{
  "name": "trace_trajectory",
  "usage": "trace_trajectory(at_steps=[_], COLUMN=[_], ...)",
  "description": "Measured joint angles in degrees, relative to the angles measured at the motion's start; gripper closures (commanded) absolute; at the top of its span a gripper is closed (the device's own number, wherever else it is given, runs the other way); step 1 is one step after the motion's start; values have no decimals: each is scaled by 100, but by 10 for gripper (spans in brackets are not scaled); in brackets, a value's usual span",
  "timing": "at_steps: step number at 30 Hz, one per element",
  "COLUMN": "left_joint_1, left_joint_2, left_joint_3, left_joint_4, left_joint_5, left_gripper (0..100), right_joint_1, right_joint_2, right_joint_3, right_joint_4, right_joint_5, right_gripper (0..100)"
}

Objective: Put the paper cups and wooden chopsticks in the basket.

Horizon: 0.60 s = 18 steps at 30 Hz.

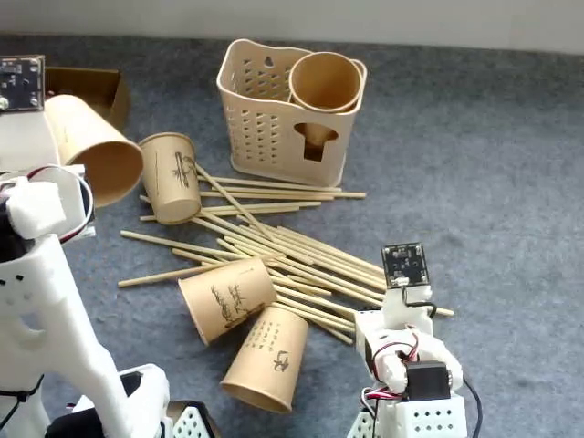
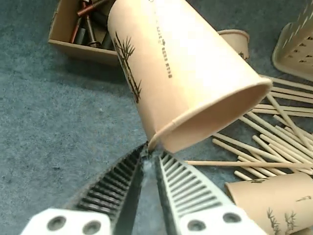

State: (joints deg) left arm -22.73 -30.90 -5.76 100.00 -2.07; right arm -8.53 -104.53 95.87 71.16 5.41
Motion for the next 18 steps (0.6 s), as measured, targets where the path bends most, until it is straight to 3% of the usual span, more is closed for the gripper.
trace_trajectory(at_steps=[9,18], left_joint_1=[642,1310], left_joint_2=[0,0], left_joint_3=[-334,-387], left_joint_4=[0,0], left_joint_5=[668,818], left_gripper=[995,995], right_joint_1=[0,0], right_joint_2=[0,0], right_joint_3=[0,0], right_joint_4=[0,0], right_joint_5=[0,0], right_gripper=[993,993])
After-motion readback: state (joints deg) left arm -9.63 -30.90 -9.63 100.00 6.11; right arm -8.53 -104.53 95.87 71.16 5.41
